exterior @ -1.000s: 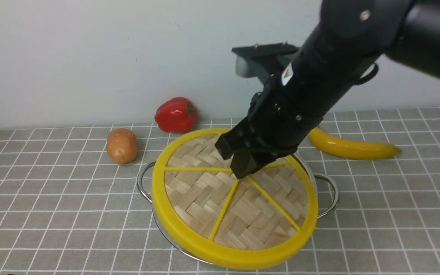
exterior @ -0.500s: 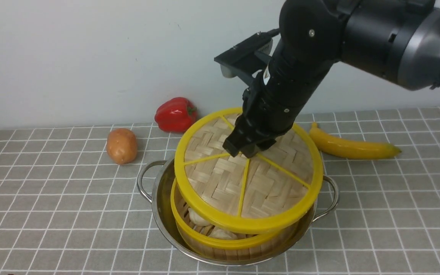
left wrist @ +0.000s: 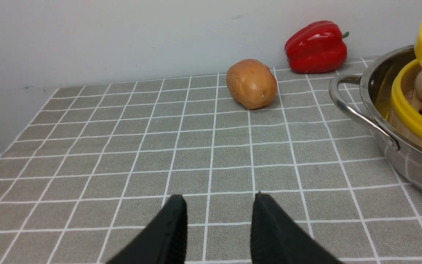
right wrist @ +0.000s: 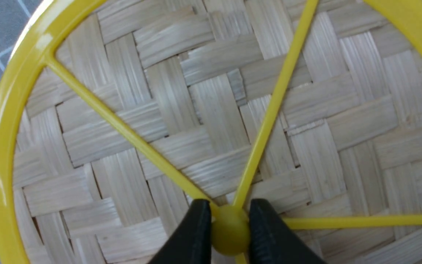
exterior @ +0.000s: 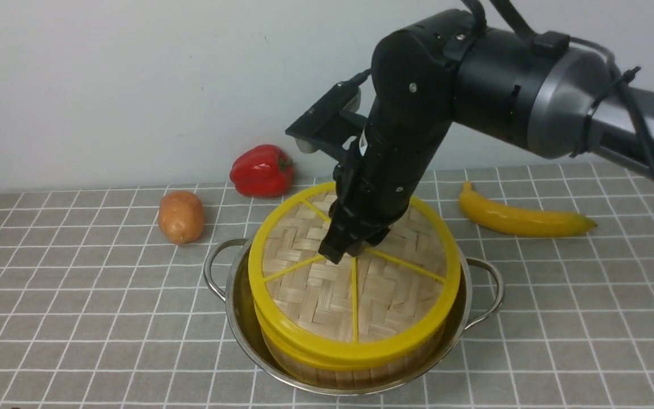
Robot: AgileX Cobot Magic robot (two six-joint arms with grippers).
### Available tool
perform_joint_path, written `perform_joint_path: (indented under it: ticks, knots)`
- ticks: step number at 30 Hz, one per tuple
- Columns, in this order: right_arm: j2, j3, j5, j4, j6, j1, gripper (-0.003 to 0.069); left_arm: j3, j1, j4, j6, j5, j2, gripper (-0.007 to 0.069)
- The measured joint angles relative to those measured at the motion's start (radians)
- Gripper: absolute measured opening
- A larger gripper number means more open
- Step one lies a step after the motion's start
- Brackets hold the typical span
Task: Place the steamer in the pot on the grey tablecloth, and put the lid on the steamer.
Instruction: 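Place the bamboo steamer lid onto the steamer basket in the pot with the right gripper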
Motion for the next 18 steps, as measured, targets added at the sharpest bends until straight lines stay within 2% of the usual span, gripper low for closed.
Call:
perform_joint_path:
  ticks: [11,18]
  knots:
    - [0.0,-0.001,0.0,-0.078,-0.085,0.01,0.0146,0.0,0.0,0.001,0.0,0.0,0.0,0.0243]
    - [0.0,-0.001,0.0,-0.053,-0.15,0.01,0.0146,0.0,0.0,0.001,0.0,0.0,0.0,0.0243]
